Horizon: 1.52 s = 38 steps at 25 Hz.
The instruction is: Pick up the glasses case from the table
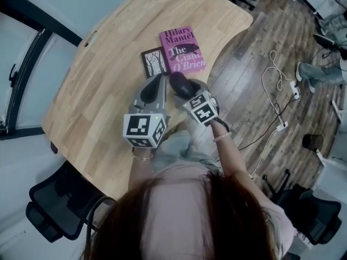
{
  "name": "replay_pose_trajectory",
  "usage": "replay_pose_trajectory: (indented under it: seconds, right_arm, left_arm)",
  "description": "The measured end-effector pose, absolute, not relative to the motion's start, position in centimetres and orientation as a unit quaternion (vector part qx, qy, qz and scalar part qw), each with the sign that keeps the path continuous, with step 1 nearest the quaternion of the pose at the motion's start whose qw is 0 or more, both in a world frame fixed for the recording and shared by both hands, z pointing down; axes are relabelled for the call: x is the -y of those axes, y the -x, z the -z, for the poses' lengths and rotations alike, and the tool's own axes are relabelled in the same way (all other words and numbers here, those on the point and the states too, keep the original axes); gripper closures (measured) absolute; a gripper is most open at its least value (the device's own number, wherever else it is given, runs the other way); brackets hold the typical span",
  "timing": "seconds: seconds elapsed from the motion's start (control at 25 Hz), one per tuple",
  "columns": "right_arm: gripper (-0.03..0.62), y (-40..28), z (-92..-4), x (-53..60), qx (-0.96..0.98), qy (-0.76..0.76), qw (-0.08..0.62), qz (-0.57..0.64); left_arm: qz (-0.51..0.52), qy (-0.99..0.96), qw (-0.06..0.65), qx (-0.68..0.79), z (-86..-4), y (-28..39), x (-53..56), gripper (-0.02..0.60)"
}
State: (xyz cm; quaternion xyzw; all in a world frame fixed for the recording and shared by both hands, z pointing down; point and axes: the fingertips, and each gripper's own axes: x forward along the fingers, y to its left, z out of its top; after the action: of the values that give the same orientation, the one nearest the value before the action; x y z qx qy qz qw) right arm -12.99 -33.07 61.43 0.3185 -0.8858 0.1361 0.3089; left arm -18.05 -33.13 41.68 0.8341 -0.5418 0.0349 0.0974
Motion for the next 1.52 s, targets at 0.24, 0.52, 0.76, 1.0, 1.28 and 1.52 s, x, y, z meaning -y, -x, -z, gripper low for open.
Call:
replay_pose_trajectory:
  seconds: [0.24,0.52,0.76,1.0,1.28,1.52]
  right_arm:
    - [0.243,11.7,-58.9,32.4,0.887,-0.340,0.281,-0.134]
    - [0.243,10.6,-56.3,31.2,0.892,-0.355,0.250,-0.128]
    - [0.243,9.5,-53.6,30.1,0.894,-0.370,0.220,-0.124]
    - [0.243,8.4,-51.0,29.1,0.897,-0.384,0.189,-0.113]
    - [0.243,7.3,-48.3,27.4,0.900,-0.394,0.159,-0.100]
    - [0.243,6.1,-46.2,25.6,0.902,-0.400,0.135,-0.088]
  left_arm:
    - [-0.031,-0.834,0.088,0.544,-40.4,17.4,31.7,0.572]
    - [-0.026,-0.833,0.078,0.548,-39.2,16.8,29.8,0.572]
    - [-0.022,-0.834,0.068,0.547,-38.2,15.9,28.1,0.572]
    - [-0.020,-0.835,0.057,0.546,-37.3,14.8,26.3,0.572]
    - [-0.016,-0.836,0.042,0.546,-36.2,13.6,23.9,0.572]
    - [-0.010,-0.835,0.035,0.549,-35.5,12.6,21.7,0.572]
